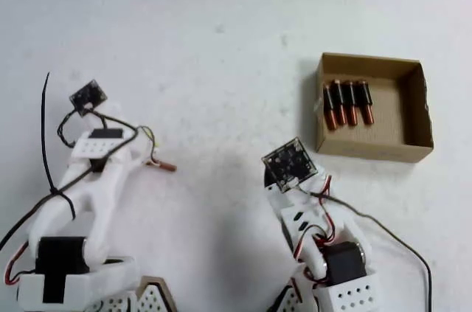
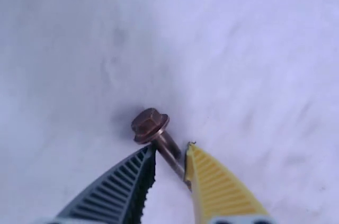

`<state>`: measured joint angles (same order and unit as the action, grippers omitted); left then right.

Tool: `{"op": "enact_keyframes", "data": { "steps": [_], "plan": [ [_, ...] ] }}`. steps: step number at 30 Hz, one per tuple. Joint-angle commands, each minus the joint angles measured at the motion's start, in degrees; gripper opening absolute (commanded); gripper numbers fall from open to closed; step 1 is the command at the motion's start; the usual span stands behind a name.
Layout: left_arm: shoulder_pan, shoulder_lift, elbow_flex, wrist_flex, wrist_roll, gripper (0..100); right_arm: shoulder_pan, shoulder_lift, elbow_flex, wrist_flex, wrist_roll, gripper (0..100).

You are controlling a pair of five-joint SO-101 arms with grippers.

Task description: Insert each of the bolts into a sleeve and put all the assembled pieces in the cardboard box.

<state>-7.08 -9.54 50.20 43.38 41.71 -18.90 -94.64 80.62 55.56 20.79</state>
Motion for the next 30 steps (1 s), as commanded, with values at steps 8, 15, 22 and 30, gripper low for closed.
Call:
{"op": "enact_keyframes", "data": {
  "steps": [8, 15, 22, 30],
  "plan": [
    [0.0, 2.0, -1.1, -2.5, 0.7, 13, 0.4, -0.8, -0.3, -1.5, -0.1, 1.7],
    [0.0, 12.5, -10.8, 2.5, 0.4, 12, 0.4, -0.8, -0.3, -1.5, -0.1, 1.7],
    [0.0, 17.5, -16.1, 6.1, 0.4, 12, 0.4, -0.8, -0.3, -1.5, -0.1, 1.7],
    [0.3, 16.7, -16.1, 6.2, -5.2, 2, 0.4, -0.8, -0.3, -1.5, -0.1, 1.7]
  ]
}}
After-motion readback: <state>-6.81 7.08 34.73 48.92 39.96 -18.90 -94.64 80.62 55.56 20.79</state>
